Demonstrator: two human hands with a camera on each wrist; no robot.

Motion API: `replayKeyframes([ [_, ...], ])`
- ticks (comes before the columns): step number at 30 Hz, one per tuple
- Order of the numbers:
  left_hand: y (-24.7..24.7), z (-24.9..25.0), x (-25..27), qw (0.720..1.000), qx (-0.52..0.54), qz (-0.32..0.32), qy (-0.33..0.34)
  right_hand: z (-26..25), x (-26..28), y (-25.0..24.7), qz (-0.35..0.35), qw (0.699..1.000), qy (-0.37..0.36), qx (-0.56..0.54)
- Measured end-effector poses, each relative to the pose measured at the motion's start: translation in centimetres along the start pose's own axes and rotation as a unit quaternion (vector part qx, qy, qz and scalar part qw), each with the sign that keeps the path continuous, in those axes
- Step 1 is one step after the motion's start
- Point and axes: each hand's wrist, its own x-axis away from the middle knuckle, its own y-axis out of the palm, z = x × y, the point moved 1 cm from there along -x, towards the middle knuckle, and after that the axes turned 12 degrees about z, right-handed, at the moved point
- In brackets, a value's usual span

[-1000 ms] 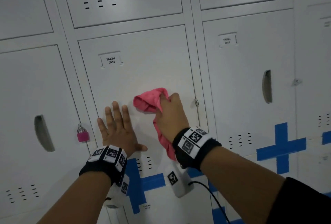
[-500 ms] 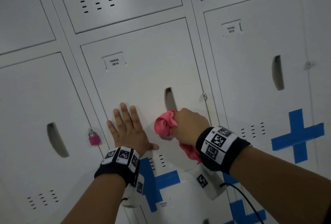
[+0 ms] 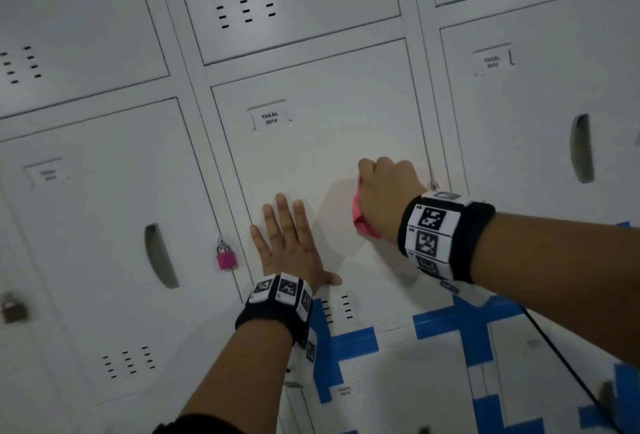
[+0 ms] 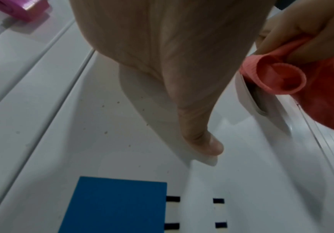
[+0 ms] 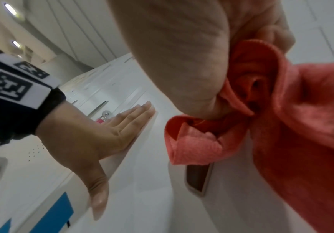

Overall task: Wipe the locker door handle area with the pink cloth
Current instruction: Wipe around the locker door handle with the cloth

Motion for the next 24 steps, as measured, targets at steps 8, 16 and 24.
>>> replayKeyframes([
  [8,0.3,-0.3,-0.2,1.0,-0.007,0.008,0.006,-0.4,-2.2,-0.4,-0.045,0.998,-0.031,0.038],
  [16,0.5,-0.4,-0.3,1.0,0.007,0.015,0.007,-1.2,1.0,3.0,-0.092,0.995,-0.034,0.0],
  [24,0.8,-0.3,-0.1,1.0,0.01,0.026,0.006,-0.7,1.5,2.1,-0.091,0.993,-0.057,-0.052],
])
